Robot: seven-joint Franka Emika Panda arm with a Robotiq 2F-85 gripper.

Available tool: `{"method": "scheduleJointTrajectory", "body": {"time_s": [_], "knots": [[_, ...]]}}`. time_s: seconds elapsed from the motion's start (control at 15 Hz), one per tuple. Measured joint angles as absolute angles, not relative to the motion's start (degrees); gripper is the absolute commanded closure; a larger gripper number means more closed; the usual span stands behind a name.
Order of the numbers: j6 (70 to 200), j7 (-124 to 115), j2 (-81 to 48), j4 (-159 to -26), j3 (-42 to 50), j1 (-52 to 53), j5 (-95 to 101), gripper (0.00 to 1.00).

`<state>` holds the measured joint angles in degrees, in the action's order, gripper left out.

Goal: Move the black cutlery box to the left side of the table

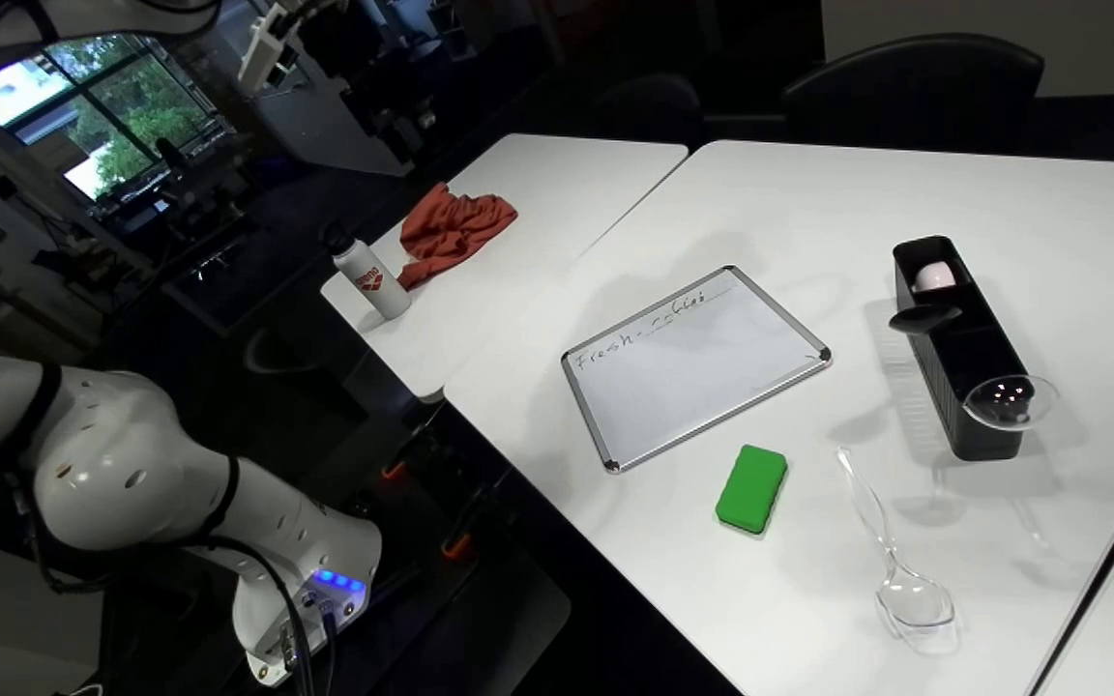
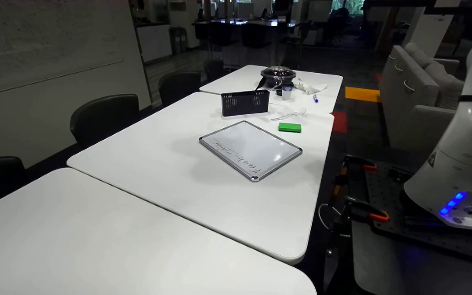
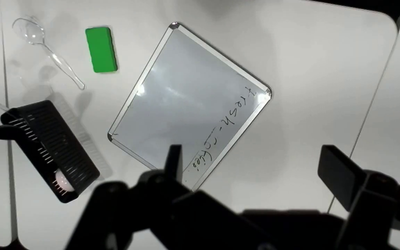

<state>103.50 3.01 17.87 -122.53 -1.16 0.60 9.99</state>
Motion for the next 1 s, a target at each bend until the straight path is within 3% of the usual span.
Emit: {"method": "scheduleJointTrajectory", "body": {"time_s": [0.4,1.0], "knots": [[103.23,28.81,5.30,-108.78,6.21,-1.83,11.46,0.00],[104.38,31.01,3.26,-107.21,6.21,-2.11,11.85,0.00]]}}
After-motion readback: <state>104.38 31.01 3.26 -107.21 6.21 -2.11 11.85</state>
